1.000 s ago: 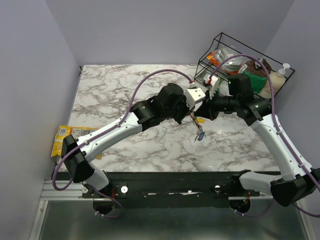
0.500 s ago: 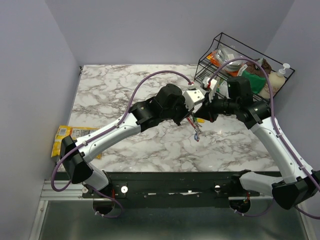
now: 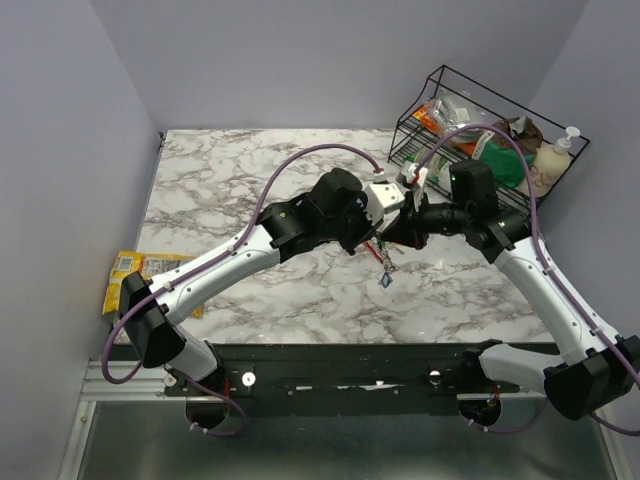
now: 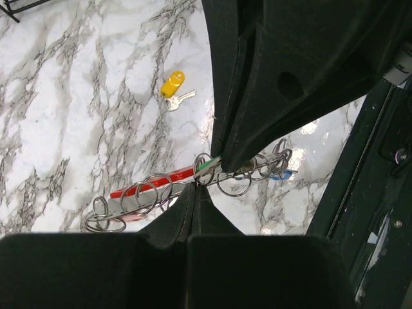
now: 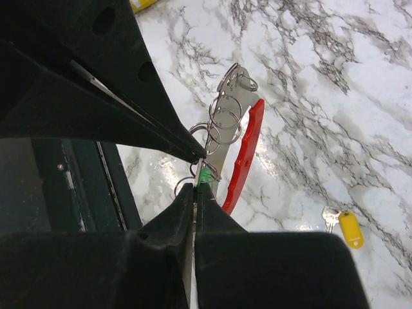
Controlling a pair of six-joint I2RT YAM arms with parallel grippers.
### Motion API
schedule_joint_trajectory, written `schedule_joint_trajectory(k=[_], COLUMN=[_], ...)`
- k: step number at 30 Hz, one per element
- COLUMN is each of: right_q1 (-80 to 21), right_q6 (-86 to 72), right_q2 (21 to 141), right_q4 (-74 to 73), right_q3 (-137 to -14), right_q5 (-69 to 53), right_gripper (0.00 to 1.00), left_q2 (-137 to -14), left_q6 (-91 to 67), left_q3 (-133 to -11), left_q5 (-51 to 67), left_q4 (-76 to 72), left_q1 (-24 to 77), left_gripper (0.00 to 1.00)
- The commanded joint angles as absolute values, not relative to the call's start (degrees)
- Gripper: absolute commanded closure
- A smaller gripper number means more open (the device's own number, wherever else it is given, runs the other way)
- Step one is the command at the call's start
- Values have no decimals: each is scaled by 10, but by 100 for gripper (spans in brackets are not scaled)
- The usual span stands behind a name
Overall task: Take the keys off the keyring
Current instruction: Remove the key from the keyring.
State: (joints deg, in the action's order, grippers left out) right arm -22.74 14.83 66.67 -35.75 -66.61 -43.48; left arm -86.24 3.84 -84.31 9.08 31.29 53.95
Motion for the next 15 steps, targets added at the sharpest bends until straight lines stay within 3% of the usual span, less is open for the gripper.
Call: schedule_joint_trajectory(k=[1, 15], right_q1=[-230, -233], right_q6=[136, 130], right_q2=[667, 667], right_q4=[-285, -280], right_q3=[-643, -620], right_q5=[-477, -603], right_gripper=[89, 83], left_q2=[-845, -843], left_q6=[29, 23], left_q3=[-860, -859], left_q5=[141, 134], left_q4=[273, 270], left_q1=[548, 544], left_gripper=[100, 100])
